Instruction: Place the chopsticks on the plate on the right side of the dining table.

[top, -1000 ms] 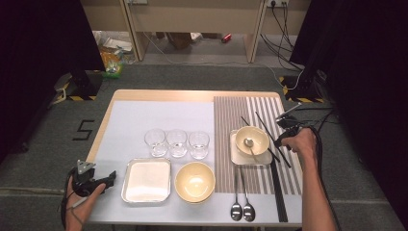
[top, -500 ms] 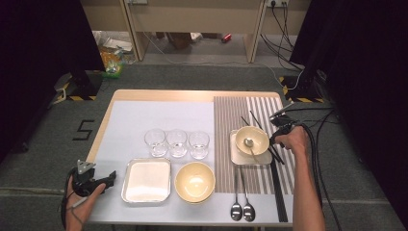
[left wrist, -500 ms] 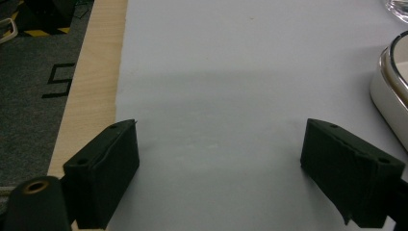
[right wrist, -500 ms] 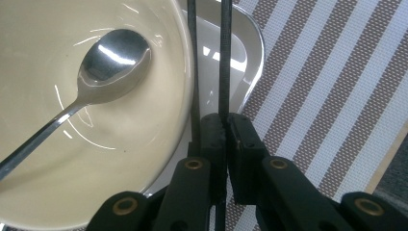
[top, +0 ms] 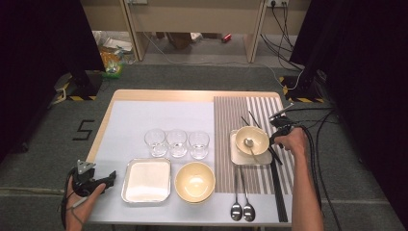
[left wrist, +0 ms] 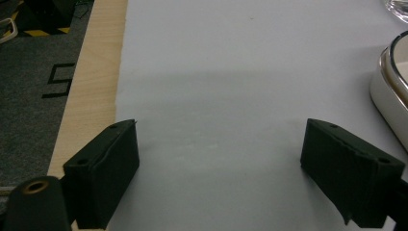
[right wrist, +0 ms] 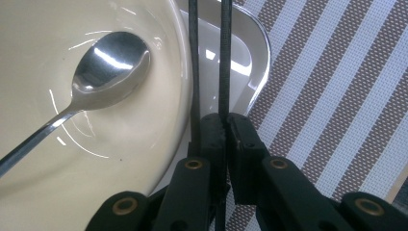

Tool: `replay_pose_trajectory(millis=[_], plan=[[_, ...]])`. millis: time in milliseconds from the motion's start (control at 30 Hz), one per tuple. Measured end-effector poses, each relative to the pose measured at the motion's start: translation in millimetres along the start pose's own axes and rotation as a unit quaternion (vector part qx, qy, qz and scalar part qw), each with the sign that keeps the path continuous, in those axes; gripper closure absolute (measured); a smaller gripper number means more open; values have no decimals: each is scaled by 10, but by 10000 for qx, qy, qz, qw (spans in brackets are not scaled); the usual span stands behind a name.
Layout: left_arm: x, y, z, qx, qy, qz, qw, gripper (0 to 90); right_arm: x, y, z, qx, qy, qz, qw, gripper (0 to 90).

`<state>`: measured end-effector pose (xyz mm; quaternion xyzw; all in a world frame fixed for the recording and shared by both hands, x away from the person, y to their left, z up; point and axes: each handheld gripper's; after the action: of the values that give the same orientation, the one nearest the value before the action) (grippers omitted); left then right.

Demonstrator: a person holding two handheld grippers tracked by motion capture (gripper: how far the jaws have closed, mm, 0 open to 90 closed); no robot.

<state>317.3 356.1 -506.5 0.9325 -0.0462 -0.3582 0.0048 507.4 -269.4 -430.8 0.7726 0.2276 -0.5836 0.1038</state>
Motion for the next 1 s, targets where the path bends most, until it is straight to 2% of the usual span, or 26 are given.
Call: replay_pose_trajectory(millis=[433, 633, 800, 900, 1000], plan=[[0, -1, 0, 4, 0, 2, 10000, 123, 25, 2, 3, -26, 99, -102, 9999, 857], [2, 0, 0, -8, 10, 3, 10000, 123, 38, 17, 6, -121, 171, -127, 9997, 856], [1, 1, 0, -7, 3, 5, 10000, 123, 33, 25, 26, 24, 264, -204, 9994, 842], [0, 0, 0, 0, 3, 0, 10000, 123, 26, 41, 41, -53, 340, -181, 9992, 827], [1, 0, 0, -4, 5, 5, 10000, 123, -3, 42, 67, 6, 386, -182, 9991, 807]])
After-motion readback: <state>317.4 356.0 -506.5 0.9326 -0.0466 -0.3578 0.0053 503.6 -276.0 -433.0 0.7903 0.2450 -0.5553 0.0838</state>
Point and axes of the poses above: each handheld gripper's, and its own axes: x roughly forward along the jaws, z roughly out of its underside, y roughly to its right, and after that the axes turned 1 degree about -x, right-handed
